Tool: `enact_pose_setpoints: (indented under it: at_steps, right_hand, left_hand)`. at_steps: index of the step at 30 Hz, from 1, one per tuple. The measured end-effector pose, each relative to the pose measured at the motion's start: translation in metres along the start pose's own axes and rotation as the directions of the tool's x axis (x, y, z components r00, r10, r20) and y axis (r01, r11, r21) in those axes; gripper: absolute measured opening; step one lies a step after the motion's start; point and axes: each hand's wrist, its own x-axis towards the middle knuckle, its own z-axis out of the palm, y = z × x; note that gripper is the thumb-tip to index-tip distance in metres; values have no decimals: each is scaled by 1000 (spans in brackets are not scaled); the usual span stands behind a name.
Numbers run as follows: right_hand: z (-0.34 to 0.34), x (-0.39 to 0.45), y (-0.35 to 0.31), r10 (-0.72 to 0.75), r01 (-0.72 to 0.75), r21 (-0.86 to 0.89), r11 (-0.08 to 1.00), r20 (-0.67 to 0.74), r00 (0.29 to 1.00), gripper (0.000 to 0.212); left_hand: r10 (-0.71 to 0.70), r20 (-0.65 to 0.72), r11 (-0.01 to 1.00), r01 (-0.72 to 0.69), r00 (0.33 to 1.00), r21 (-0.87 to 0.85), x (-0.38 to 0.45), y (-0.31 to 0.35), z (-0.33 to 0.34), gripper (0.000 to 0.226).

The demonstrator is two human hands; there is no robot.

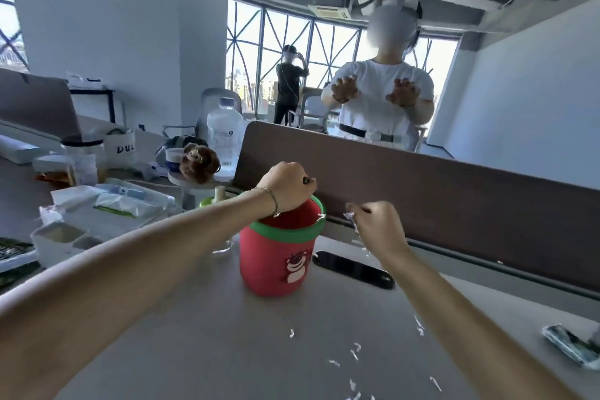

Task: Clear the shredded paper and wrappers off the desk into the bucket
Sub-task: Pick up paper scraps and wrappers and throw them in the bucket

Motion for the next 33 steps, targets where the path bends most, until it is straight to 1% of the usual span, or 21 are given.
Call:
enact_pose_setpoints:
  at_steps: [3,6,9,11,13,15,16,17,19,20,22,25,27,31,33]
  right_hand:
    - [9,13,-5,41,-41,-8,999,30,999,54]
    - [16,24,-11,11,-10,-12,1000,50,999,54]
    - [25,37,-13,-1,1,0,1000,70,998,52]
    - [34,45,-18,-7,8,-21,1000,75,997,55]
    - [41,53,-25,-20,23,-32,999,75,997,60]
    - [50,61,-34,-37,41,-45,998,72,997,61]
    - [56,66,-38,-40,44,-60,997,78,996,61]
    - [61,71,-41,-41,47,-76,996,88,995,61]
    - [73,81,-45,-61,71,-110,991,94,994,61]
    - [78,84,-46,-75,87,-125,988,102,992,61]
    - [88,90,-47,-87,112,-177,978,141,986,58]
    - [97,93,-46,-93,152,-300,942,204,975,58]
    - [98,92,-46,-80,171,-344,923,264,961,54]
    - [95,83,-50,-8,128,-260,957,418,909,41]
    - [89,79,-52,-35,192,-296,936,465,885,40]
  left_hand:
    - [-76,108,990,62,991,129,3,-15,5,56]
    - [-149,209,966,97,967,238,2,-22,8,65]
    - [-180,261,935,83,949,344,4,-30,10,73]
    - [-193,318,916,54,928,397,5,-34,8,76]
    - [-178,409,915,-2,895,403,5,-35,3,66]
    - [-108,453,925,-77,885,372,2,-35,-5,51]
    - [-70,435,933,-96,898,347,0,-37,-9,45]
    - [-40,387,944,-92,921,316,-1,-40,-12,38]
    - [-2,249,963,-65,969,262,-8,-45,-16,26]
    - [5,195,967,-55,981,248,-12,-47,-19,23]
    - [2,134,968,-36,991,247,-19,-51,-23,21]
    - [-20,110,964,-10,994,266,-28,-56,-29,23]
    - [-40,115,965,9,993,261,-33,-58,-31,23]
    - [-47,115,971,18,992,240,-42,-55,-33,22]
    - [-40,119,975,12,992,224,-47,-50,-34,21]
